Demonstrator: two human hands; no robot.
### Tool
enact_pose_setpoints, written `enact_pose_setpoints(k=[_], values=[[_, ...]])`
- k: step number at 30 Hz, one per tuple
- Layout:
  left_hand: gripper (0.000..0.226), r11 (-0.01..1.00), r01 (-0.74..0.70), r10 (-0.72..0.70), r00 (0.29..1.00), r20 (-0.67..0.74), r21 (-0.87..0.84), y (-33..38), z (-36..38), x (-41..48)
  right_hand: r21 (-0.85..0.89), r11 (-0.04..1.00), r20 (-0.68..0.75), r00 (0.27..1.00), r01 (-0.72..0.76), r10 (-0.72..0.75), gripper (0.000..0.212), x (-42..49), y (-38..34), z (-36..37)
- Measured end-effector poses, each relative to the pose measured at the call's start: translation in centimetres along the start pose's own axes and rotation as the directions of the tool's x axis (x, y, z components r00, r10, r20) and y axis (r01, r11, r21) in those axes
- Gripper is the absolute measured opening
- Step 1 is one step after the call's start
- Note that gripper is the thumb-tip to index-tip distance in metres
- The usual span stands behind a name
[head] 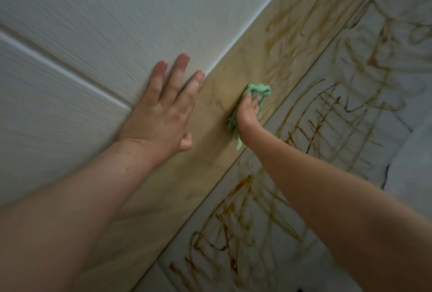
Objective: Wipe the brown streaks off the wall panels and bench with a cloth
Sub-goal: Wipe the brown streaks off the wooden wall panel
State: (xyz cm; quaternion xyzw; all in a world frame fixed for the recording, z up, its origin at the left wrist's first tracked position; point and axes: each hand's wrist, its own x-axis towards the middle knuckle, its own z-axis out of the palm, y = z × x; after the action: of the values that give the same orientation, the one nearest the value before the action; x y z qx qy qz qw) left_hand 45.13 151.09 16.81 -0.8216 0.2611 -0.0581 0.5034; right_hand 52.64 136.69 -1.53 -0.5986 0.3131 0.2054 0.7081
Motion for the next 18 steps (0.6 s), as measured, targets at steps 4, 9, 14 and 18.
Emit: enact_pose_setpoints(k=[4,9,14,18], values=[[0.118,1.000,0.017,-0.017,1.000,0.003,-0.008,0.1,-0.1,-0.1,0.085,0.980,-0.020,0.983,-0.181,0.183,0.069,3.0,3.3,0.2],[0.116,0.998,0.039,-0.034,0.996,0.084,-0.054,-0.3,-1.7,0.5,0.091,0.977,0.132,0.974,-0.195,0.182,0.070,-0.7,2.2,-0.7],[0.092,0.996,0.087,-0.076,0.963,0.260,-0.029,1.2,-5.2,1.9,0.097,0.978,0.270,0.941,0.183,-0.203,0.062,-6.9,-0.8,-1.4],[0.080,0.982,0.113,-0.086,0.981,0.173,-0.150,1.8,-7.7,7.1,0.087,0.976,0.185,0.959,0.201,-0.214,0.063,-3.5,-1.4,-1.9]])
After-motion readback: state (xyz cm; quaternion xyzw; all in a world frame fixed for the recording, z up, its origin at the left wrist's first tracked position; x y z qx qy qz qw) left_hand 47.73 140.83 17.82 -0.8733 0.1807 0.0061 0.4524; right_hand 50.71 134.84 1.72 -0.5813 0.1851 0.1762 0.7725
